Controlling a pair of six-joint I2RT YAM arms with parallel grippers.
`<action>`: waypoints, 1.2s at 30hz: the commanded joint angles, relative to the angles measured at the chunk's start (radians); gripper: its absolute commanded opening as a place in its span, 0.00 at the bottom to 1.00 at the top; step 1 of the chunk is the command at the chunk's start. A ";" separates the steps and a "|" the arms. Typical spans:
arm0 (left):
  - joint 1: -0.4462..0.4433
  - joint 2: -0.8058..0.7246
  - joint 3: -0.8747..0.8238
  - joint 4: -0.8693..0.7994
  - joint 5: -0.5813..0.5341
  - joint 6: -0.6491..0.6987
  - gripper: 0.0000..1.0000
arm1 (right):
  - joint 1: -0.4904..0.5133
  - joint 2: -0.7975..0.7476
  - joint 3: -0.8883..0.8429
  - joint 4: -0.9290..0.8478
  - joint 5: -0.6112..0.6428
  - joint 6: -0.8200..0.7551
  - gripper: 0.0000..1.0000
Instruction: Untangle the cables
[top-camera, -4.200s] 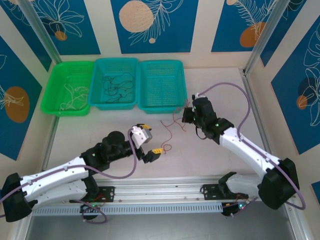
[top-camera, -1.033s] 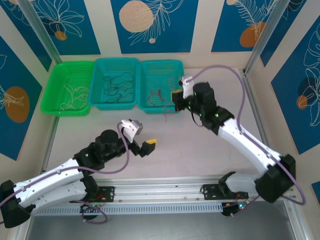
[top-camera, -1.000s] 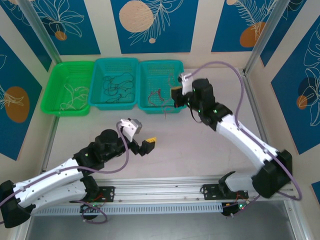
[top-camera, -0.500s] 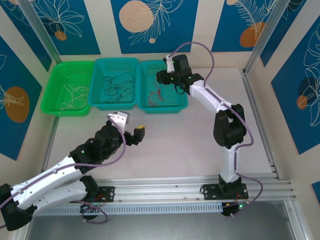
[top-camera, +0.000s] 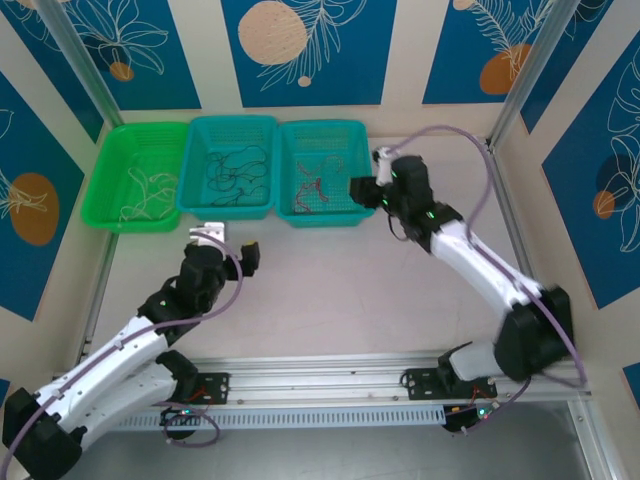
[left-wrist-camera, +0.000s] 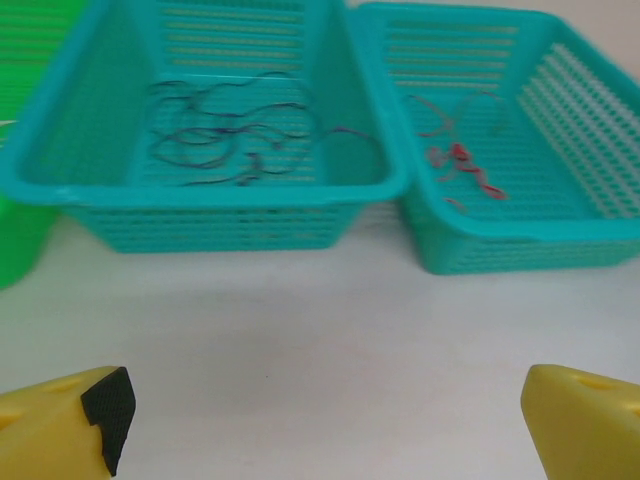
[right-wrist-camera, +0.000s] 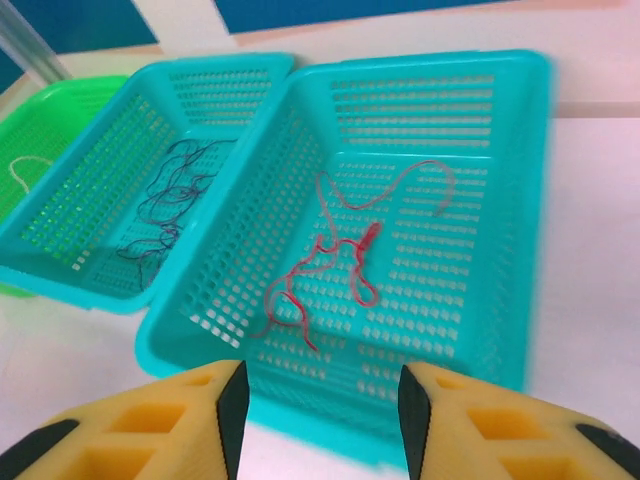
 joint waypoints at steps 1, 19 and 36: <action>0.075 -0.008 -0.032 0.098 -0.082 0.121 1.00 | -0.040 -0.193 -0.213 0.096 0.206 -0.007 0.51; 0.448 0.524 -0.173 0.748 0.145 0.365 1.00 | -0.392 0.091 -0.568 0.677 0.130 -0.128 0.74; 0.547 0.773 -0.166 1.036 0.453 0.379 1.00 | -0.396 0.237 -0.622 0.916 0.014 -0.183 1.00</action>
